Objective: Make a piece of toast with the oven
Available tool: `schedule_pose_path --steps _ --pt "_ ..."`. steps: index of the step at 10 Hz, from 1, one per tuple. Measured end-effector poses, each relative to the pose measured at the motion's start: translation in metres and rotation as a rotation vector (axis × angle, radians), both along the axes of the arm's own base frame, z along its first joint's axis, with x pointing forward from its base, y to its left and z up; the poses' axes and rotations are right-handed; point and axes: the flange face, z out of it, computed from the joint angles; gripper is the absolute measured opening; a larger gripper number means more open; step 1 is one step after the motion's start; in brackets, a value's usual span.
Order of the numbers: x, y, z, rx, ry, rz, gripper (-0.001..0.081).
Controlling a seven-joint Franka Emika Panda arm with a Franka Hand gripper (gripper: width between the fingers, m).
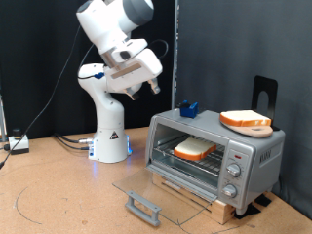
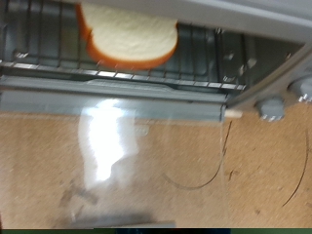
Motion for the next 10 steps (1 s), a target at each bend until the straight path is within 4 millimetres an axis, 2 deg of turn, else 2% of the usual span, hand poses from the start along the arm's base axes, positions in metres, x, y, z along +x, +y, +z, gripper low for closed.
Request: schedule_pose_path --steps 1,2,5,7,8,10 --pt "0.004 -0.009 -0.002 0.021 0.021 0.003 0.0808" --pt "0.005 -0.008 -0.002 0.015 0.018 0.002 0.0808" --pt "0.014 -0.005 -0.003 -0.016 0.18 -0.328 0.0808" --pt "0.022 -0.013 -0.007 -0.079 0.257 -0.533 0.0808" --pt "0.021 -0.012 -0.008 -0.077 0.25 -0.5 0.0808" --pt "0.015 0.002 -0.009 0.008 0.468 -0.584 0.0808"
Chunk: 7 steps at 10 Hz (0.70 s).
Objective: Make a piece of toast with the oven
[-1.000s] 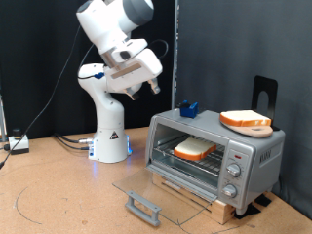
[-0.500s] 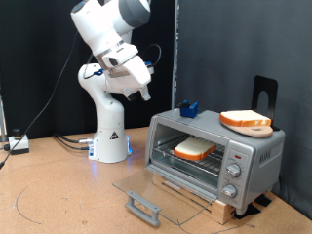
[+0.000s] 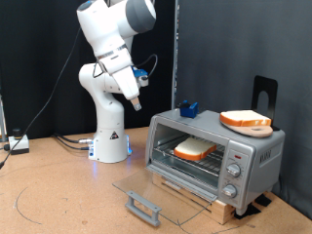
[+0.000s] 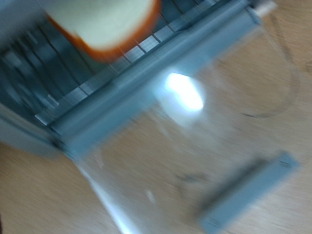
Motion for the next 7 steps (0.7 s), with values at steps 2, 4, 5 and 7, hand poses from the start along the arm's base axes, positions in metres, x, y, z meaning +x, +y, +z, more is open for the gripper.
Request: schedule_pose_path --steps 2,4,5,7 --pt "0.002 0.0107 0.0063 0.125 0.165 -0.149 0.0808" --pt "0.0072 0.0065 0.0093 0.232 0.294 -0.311 0.0808" --pt "0.0073 0.0065 0.0087 0.219 0.271 -0.279 0.0808" --pt "0.0002 0.0129 0.0083 0.283 0.439 -0.403 0.0808"
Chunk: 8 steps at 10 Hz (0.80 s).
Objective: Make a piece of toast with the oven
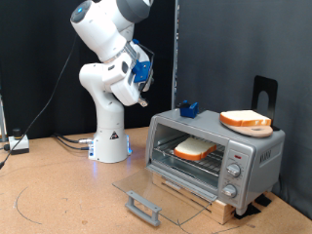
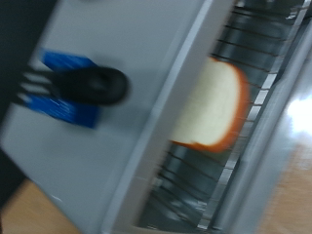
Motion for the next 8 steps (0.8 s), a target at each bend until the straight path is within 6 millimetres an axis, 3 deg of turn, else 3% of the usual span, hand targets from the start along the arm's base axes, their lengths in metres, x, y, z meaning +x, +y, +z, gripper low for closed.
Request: schedule_pose_path --steps 1,3,7,8 --pt "-0.003 -0.003 0.002 0.06 0.075 -0.084 0.0808" --pt "-0.003 -0.033 0.001 0.123 0.164 -0.284 0.0808" --pt "-0.007 -0.099 -0.025 -0.106 0.182 -0.423 0.0808" --pt "-0.004 -0.105 -0.029 -0.128 0.177 -0.424 0.0808"
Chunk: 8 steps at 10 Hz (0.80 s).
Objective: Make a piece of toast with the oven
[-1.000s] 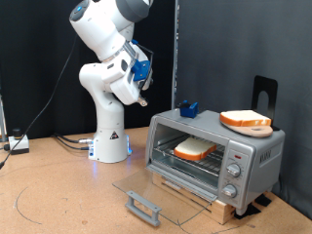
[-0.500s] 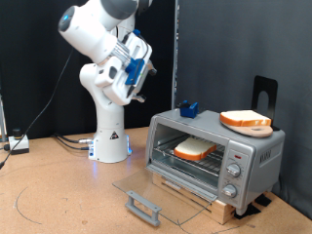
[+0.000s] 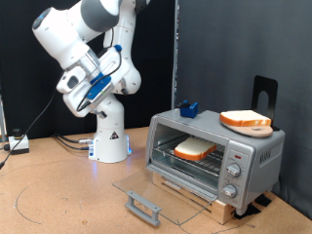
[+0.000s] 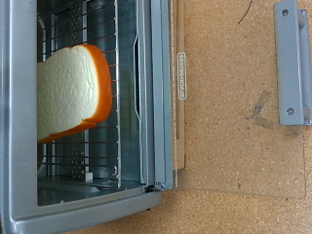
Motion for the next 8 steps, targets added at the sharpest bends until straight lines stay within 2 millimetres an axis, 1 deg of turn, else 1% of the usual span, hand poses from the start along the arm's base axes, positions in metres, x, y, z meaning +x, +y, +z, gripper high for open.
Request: schedule_pose_path --steps 2,3,5,7,8 --pt "0.003 0.001 -0.001 0.029 -0.018 -0.022 0.0808" --pt "0.006 -0.001 -0.007 0.043 -0.008 -0.039 0.0808" --pt "0.016 -0.012 -0.026 0.057 0.06 -0.028 0.0808" --pt "0.026 -0.023 -0.044 0.098 0.18 0.044 0.0808" --pt "0.034 -0.031 -0.052 0.114 0.201 0.058 0.0808"
